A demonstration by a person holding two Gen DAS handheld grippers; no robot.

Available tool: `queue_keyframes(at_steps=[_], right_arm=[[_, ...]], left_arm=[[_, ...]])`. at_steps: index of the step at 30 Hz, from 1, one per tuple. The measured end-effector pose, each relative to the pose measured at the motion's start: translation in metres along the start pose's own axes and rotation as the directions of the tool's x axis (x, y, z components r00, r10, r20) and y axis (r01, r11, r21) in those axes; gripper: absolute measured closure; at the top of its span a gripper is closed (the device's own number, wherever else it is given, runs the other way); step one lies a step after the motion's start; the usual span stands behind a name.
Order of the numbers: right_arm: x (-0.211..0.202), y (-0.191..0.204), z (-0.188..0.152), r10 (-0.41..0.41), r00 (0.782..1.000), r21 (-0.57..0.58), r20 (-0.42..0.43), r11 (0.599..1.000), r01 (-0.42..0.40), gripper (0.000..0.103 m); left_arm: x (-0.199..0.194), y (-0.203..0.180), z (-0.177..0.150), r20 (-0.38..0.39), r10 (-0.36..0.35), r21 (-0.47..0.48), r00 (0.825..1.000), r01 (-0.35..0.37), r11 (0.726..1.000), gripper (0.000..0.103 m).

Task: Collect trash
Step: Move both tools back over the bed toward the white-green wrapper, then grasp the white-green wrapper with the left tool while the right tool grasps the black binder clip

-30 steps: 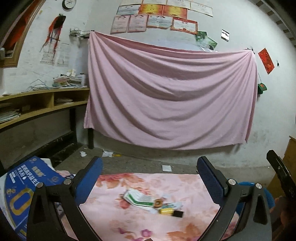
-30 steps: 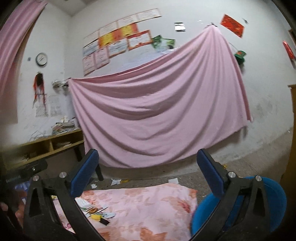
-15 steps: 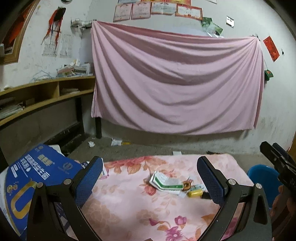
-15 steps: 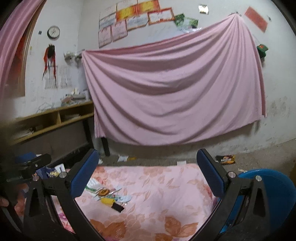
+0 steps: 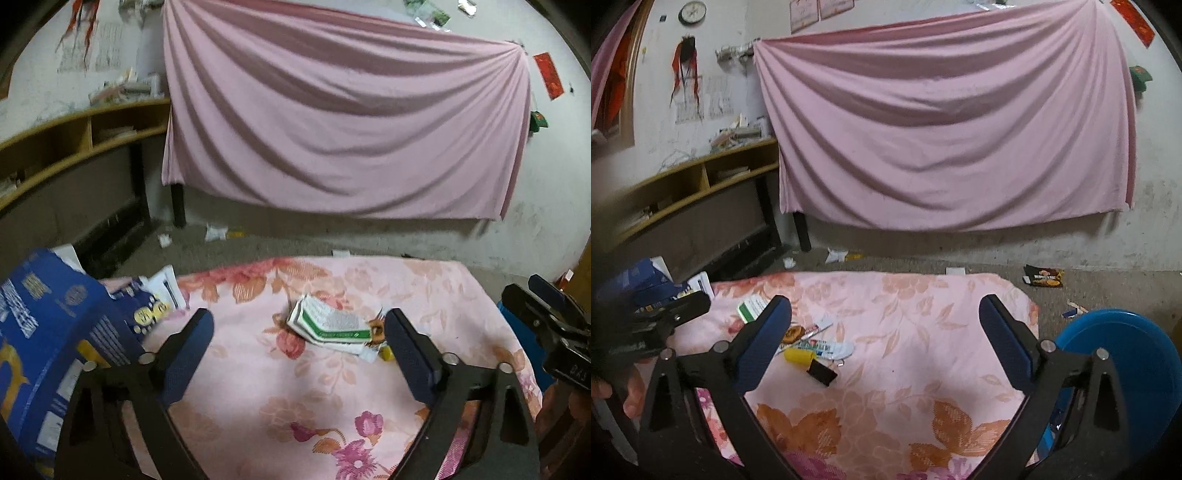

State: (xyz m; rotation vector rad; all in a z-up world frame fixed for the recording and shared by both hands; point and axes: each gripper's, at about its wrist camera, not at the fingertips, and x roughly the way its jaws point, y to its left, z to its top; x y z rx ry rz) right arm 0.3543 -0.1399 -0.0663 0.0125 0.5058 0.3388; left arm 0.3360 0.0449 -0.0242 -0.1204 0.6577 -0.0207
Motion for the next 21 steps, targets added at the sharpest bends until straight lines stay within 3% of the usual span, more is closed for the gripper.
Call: queue_keyframes(at_steps=[3, 11, 15, 17, 21], right_arm=[[0.004, 0.001, -0.001, 0.000, 1.000, 0.000, -0.018, 1.000, 0.000, 0.000], [0.018, 0.001, -0.003, -0.005, 0.995, 0.008, -0.104, 1.000, 0.006, 0.000], [0.027, 0.002, -0.007, 0.028, 0.983, 0.020, -0.183, 0.999, -0.025, 0.007], [0.031, 0.003, -0.009, 0.052, 0.975, 0.032, -0.216, 0.998, -0.046, 0.010], [0.039, 0.005, -0.012, 0.091, 0.962, 0.047, -0.259, 0.996, -0.081, 0.012]], left_arm=[[0.009, 0.003, 0.000, -0.043, -0.015, -0.022, 0.999, 0.014, 1.000, 0.033], [0.028, 0.011, 0.000, -0.141, -0.097, -0.063, 0.985, 0.089, 0.994, 0.057], [0.039, 0.025, -0.002, -0.192, -0.175, -0.137, 0.966, 0.150, 0.979, 0.061], [0.042, 0.025, 0.000, -0.217, -0.177, -0.131, 0.960, 0.151, 0.980, 0.068], [0.048, 0.026, 0.000, -0.228, -0.204, -0.145, 0.952, 0.174, 0.974, 0.069]])
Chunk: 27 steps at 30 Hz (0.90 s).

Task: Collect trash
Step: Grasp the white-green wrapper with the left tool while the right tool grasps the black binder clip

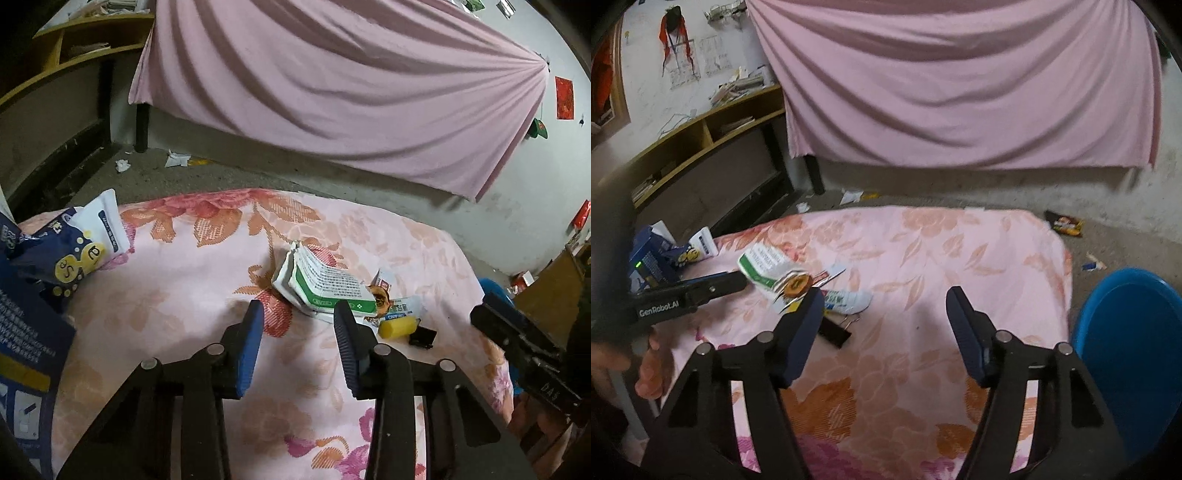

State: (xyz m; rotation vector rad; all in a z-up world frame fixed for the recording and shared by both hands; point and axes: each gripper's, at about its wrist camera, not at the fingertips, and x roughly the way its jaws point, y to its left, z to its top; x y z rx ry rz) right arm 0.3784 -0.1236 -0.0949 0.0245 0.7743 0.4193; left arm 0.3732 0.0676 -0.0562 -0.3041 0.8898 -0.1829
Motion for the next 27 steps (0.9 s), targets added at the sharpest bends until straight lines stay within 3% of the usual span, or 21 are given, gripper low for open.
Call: queue_keyframes(at_steps=[6, 7, 9, 16, 27], right_arm=[[0.008, 0.007, -0.001, 0.032, 0.998, -0.017, -0.047, 0.999, -0.032, 0.013], [0.010, 0.008, -0.001, 0.035, 0.998, -0.023, -0.060, 0.999, -0.036, 0.013], [0.015, 0.011, -0.001, 0.043, 0.996, -0.036, -0.084, 0.998, -0.046, 0.013], [0.035, 0.019, -0.004, 0.066, 0.980, -0.058, -0.186, 0.995, -0.078, 0.014], [0.052, 0.030, -0.006, 0.116, 0.960, -0.088, -0.256, 0.986, -0.143, 0.038]], left_arm=[[0.007, 0.007, 0.008, -0.001, -0.012, -0.032, 1.000, 0.012, 0.999, 0.070], [0.008, 0.007, 0.009, -0.001, -0.012, -0.034, 1.000, 0.012, 0.999, 0.072], [0.011, 0.009, 0.011, -0.007, -0.012, -0.043, 1.000, 0.012, 0.999, 0.087], [0.011, 0.009, 0.012, -0.007, -0.045, -0.033, 0.999, 0.045, 0.998, 0.092], [0.010, -0.001, 0.006, 0.030, -0.036, -0.014, 0.999, 0.036, 0.999, 0.095]])
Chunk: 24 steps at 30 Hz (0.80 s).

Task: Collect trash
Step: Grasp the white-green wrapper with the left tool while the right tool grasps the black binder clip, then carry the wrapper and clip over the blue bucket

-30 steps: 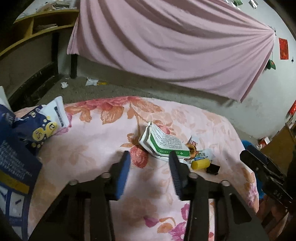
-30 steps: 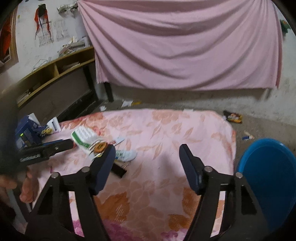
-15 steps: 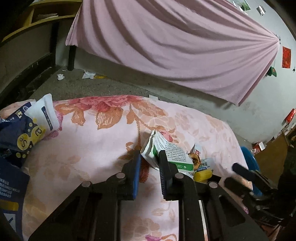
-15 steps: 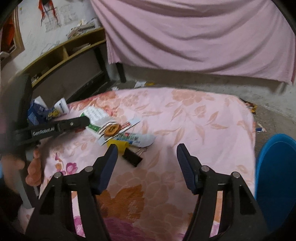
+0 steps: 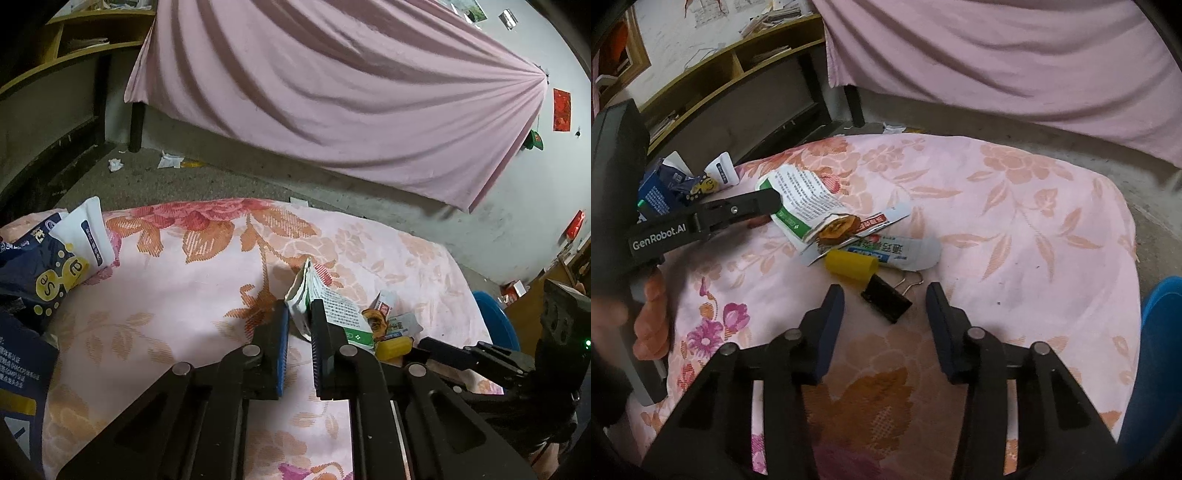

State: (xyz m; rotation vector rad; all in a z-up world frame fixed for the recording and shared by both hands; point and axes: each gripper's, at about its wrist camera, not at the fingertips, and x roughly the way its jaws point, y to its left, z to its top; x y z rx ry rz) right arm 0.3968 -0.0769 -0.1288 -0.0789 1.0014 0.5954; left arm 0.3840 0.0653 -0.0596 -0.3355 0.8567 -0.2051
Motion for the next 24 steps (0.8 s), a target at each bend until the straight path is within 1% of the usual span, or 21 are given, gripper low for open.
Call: queue_keyframes(at_steps=[1, 4, 6, 10, 13, 16, 18, 20, 22, 23, 24], right_arm=[[0.000, -0.002, 0.000, 0.006, 1.000, 0.010, 0.000, 1.000, -0.006, 0.046], [-0.001, -0.007, -0.001, 0.035, 0.999, 0.037, 0.005, 0.999, -0.035, 0.048], [-0.003, -0.006, -0.002, 0.027, 1.000, 0.032, 0.009, 0.999, -0.028, 0.048], [-0.011, -0.001, -0.004, -0.014, 0.999, 0.001, 0.032, 1.000, 0.014, 0.049], [-0.024, 0.005, -0.007, -0.064, 0.994, -0.017, 0.086, 0.998, 0.066, 0.049], [-0.039, 0.010, -0.010, -0.109, 0.980, -0.030, 0.163, 0.993, 0.116, 0.049], [-0.052, 0.013, -0.014, -0.127, 0.964, -0.036, 0.232, 0.990, 0.139, 0.049], [-0.065, 0.014, -0.018, -0.134, 0.944, -0.032, 0.300, 0.988, 0.150, 0.049], [-0.082, 0.013, -0.025, -0.134, 0.915, -0.019, 0.381, 0.988, 0.153, 0.049], [-0.090, 0.011, -0.028, -0.135, 0.896, -0.009, 0.423, 0.988, 0.153, 0.049], [-0.100, 0.009, -0.032, -0.136, 0.874, 0.004, 0.466, 0.988, 0.152, 0.049]], left_arm=[[-0.001, -0.001, 0.000, 0.005, -0.001, 0.002, 1.000, 0.001, 1.000, 0.095], [-0.006, -0.002, -0.002, 0.028, -0.004, 0.012, 1.000, 0.004, 1.000, 0.097], [-0.009, -0.004, -0.002, 0.042, -0.004, 0.021, 0.999, 0.003, 1.000, 0.097], [-0.017, -0.006, -0.003, 0.079, -0.006, 0.036, 0.997, 0.003, 0.999, 0.098], [-0.024, -0.009, -0.005, 0.117, 0.001, 0.051, 0.993, -0.006, 0.999, 0.098], [-0.035, -0.013, -0.007, 0.170, -0.002, 0.083, 0.986, -0.013, 0.996, 0.098], [-0.045, -0.019, -0.011, 0.225, -0.005, 0.117, 0.974, -0.022, 0.993, 0.098], [-0.057, -0.027, -0.017, 0.284, -0.009, 0.157, 0.959, -0.037, 0.987, 0.098], [-0.071, -0.037, -0.025, 0.360, -0.017, 0.205, 0.933, -0.061, 0.977, 0.098], [-0.075, -0.040, -0.027, 0.384, -0.018, 0.218, 0.923, -0.072, 0.973, 0.098], [-0.082, -0.044, -0.031, 0.421, -0.019, 0.235, 0.907, -0.089, 0.968, 0.098]])
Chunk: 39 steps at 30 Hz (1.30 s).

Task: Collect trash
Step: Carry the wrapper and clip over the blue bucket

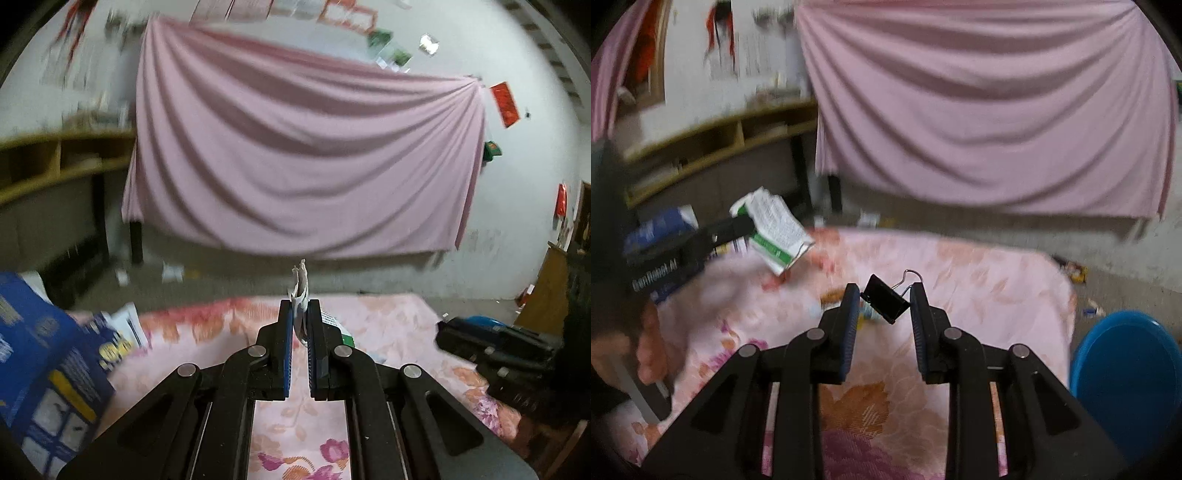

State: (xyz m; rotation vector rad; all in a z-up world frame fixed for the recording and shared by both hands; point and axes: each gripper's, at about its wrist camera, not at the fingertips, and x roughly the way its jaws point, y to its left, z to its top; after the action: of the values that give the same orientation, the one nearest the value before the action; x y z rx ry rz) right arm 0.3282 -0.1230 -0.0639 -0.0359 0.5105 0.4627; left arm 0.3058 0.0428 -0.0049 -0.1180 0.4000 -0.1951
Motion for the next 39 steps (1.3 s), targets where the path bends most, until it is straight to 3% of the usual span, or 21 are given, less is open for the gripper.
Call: queue_keyframes(at_steps=[4, 8, 12, 17, 27, 33, 39], right_arm=[[-0.029, -0.011, 0.001, -0.020, 0.988, 0.045, 0.154, 0.999, 0.013, 0.048], [-0.053, -0.021, 0.005, -0.067, 0.961, 0.063, 0.269, 0.997, 0.052, 0.048], [-0.079, -0.031, 0.011, -0.126, 0.926, 0.087, 0.355, 0.991, 0.101, 0.048], [-0.103, -0.049, 0.014, -0.173, 0.903, 0.144, 0.393, 0.982, 0.125, 0.048], [-0.157, -0.111, 0.004, -0.322, 0.857, 0.295, 0.402, 0.932, 0.211, 0.048], [-0.183, -0.150, -0.007, -0.379, 0.853, 0.390, 0.359, 0.891, 0.232, 0.048], [-0.186, -0.172, -0.021, -0.422, 0.867, 0.433, 0.266, 0.856, 0.283, 0.048]], left_arm=[[-0.017, -0.010, 0.003, 0.097, 0.027, 0.054, 0.995, -0.032, 0.998, 0.098], [-0.034, -0.027, 0.006, 0.186, 0.025, 0.119, 0.982, -0.048, 0.992, 0.098], [-0.040, -0.054, 0.012, 0.208, -0.020, 0.166, 0.978, -0.015, 0.986, 0.098], [-0.038, -0.095, 0.024, 0.220, -0.089, 0.218, 0.972, 0.040, 0.975, 0.098], [-0.026, -0.203, 0.028, 0.243, -0.239, 0.405, 0.940, 0.125, 0.906, 0.098], [-0.011, -0.253, 0.021, 0.188, -0.305, 0.444, 0.934, 0.197, 0.874, 0.098], [0.005, -0.284, 0.016, 0.110, -0.334, 0.420, 0.936, 0.261, 0.869, 0.098]])
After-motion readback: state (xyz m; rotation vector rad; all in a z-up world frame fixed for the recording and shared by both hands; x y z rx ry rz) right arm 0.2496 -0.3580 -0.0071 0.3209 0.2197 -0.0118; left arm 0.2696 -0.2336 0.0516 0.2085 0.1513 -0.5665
